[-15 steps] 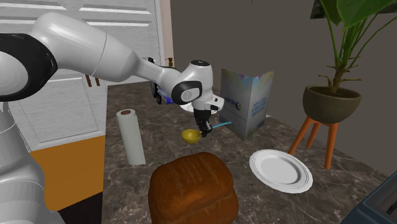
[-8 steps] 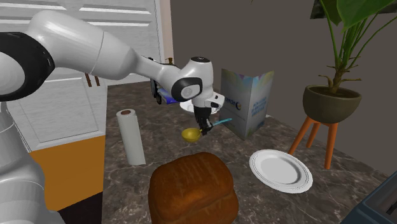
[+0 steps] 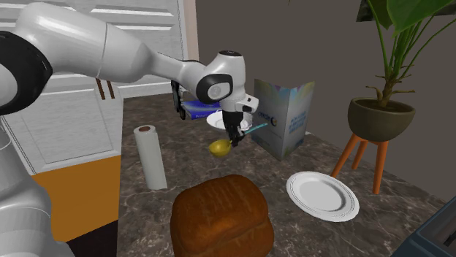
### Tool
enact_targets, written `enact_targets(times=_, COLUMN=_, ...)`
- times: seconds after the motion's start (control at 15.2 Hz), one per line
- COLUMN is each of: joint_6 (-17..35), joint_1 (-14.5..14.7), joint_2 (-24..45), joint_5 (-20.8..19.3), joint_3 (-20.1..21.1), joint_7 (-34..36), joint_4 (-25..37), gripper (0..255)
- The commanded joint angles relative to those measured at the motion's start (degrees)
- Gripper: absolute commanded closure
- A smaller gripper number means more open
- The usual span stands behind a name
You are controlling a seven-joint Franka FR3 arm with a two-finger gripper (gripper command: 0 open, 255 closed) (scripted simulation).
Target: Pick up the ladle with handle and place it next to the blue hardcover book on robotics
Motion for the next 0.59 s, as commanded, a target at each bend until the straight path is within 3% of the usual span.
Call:
enact_targets(times=0.0, joint_6=-1.47, joint_1=0.03, joint_2=-0.32, joint_5=-0.17, joint_3=0.02, joint_7=0.34, joint_4=1.16, gripper=255)
enact_targets(times=0.53, joint_6=-7.41, joint_1=-0.03, joint_2=-1.17, joint_5=-0.63, joint_3=-0.05, joint_7=1.18, joint_4=6.3, gripper=255)
